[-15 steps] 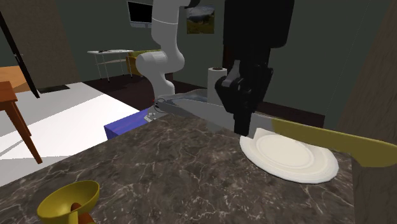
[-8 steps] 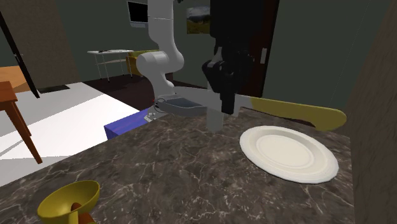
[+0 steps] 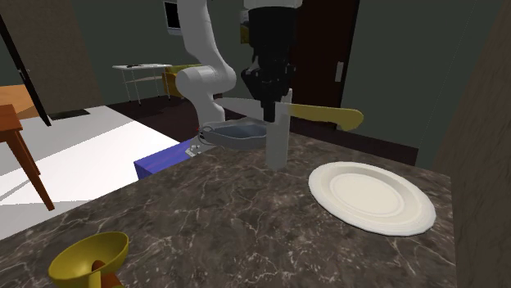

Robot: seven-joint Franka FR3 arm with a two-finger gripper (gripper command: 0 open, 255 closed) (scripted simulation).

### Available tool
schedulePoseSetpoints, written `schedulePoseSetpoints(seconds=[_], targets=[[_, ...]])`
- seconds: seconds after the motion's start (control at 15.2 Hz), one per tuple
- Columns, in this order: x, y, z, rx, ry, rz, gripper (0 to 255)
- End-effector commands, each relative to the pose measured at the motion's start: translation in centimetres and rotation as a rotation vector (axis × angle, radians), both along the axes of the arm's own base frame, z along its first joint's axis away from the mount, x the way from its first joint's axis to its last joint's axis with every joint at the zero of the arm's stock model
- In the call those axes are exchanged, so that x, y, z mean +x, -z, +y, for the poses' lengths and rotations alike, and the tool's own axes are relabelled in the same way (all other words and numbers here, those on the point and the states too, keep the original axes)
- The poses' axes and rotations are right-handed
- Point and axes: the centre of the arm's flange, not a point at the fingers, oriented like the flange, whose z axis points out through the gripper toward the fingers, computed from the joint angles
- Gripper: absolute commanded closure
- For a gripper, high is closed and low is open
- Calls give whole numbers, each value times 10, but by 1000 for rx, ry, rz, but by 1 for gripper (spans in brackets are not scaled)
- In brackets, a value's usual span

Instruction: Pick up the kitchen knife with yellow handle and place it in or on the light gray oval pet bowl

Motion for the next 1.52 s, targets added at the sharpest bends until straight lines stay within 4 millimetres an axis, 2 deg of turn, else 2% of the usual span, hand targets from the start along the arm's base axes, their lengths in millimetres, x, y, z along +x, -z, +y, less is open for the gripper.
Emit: schedulePoseSetpoints(seconds=[0.0, 1.12, 1.45], targets=[[-21, -1, 15, -1, 0, 0, 255], [-195, -1, 154, -1, 0, 0, 255], [-195, 25, 154, -1, 0, 0, 255]])
